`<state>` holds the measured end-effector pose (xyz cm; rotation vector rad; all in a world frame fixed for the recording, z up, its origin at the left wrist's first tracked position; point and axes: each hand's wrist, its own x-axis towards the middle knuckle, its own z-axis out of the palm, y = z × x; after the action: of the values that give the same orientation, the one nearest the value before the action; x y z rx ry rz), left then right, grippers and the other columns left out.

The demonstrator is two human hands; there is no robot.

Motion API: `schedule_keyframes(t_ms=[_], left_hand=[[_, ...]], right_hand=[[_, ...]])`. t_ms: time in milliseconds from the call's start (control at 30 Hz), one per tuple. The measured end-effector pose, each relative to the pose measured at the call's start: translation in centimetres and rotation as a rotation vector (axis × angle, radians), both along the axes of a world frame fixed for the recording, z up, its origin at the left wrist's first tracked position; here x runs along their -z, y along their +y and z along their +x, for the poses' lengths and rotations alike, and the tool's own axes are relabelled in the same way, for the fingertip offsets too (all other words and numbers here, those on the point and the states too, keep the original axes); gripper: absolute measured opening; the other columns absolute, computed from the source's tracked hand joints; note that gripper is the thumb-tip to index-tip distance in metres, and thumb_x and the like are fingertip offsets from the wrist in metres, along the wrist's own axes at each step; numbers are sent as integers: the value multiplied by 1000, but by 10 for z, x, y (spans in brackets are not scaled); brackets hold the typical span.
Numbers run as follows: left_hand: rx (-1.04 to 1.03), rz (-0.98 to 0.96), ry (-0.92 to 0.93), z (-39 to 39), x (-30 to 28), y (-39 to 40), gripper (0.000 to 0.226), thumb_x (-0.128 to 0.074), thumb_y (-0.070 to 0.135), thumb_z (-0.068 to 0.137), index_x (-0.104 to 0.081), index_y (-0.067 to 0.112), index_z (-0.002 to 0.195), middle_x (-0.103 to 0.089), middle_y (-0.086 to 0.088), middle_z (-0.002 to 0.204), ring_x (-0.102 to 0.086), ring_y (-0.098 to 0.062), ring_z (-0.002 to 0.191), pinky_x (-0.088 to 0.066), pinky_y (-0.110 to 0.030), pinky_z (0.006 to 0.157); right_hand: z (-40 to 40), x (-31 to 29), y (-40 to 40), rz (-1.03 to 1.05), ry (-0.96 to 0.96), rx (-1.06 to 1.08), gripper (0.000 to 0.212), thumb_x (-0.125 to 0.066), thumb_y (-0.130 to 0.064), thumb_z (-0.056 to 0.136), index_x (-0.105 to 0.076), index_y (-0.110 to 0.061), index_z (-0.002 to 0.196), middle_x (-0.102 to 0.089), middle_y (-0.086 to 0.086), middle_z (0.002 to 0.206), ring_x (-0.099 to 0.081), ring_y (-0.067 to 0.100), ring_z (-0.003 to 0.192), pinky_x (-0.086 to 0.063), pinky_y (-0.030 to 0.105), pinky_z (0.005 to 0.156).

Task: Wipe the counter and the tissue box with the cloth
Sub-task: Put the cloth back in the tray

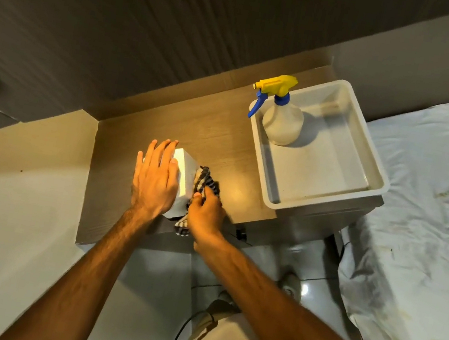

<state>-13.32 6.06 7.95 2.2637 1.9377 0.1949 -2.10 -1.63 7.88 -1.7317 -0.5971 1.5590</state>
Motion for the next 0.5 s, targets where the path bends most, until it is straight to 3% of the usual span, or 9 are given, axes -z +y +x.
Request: schedule_keyframes(t_ms=[100,200,233,267,367,400,500], left_hand=[[9,24,-1,-1,1,1,60,-17,37,104,-32,17,159,-33,-8,169,-17,-27,161,-8,-55,132],[13,32,-12,-1,2,1,61,-18,38,104,-34,17,158,-33,-9,168,-18,-27,161,-9,-57,131],[13,41,-13,-1,2,0,61,-18,38,104,-34,18,158,-33,-10,168,-17,-28,161,-8,-58,131],[8,59,-6,-1,1,-1,60,-20,38,104,-34,17,158,-32,-10,169,-16,-29,161,-6,-59,131],[-20,228,-28,8,-4,-8,58,-28,36,105,-36,12,157,-32,-13,168,-16,-30,161,-3,-56,132],[-2,302,-72,18,-5,-13,56,-32,34,105,-37,11,156,-34,-13,167,-17,-28,161,-3,-52,133],[192,380,-192,68,0,-30,56,-40,26,103,-36,13,158,-34,-10,168,-18,-25,162,-4,-42,134]], right_hand=[[17,-34,-9,97,97,18,32,-43,-26,107,-64,-19,131,-69,13,128,-67,29,116,-58,43,99],[64,-64,-23,280,276,2,21,-47,-33,106,-67,-35,110,-75,1,113,-72,19,107,-61,41,95],[88,-70,-26,339,252,-13,19,-48,-35,105,-66,-38,111,-74,-3,108,-74,13,101,-63,37,90],[113,-74,-29,400,142,-25,20,-48,-36,105,-63,-40,118,-73,-7,103,-74,9,94,-64,31,82],[190,-68,-22,549,-500,-17,32,-45,-31,108,-58,-27,136,-72,-6,95,-70,5,72,-56,14,66],[210,-61,-15,535,-687,-31,35,-44,-29,108,-57,-24,140,-73,-1,103,-70,6,79,-59,17,72],[243,-27,13,341,-1011,-204,43,-43,-24,107,-48,-22,149,-62,9,142,-66,33,117,-57,48,100]])
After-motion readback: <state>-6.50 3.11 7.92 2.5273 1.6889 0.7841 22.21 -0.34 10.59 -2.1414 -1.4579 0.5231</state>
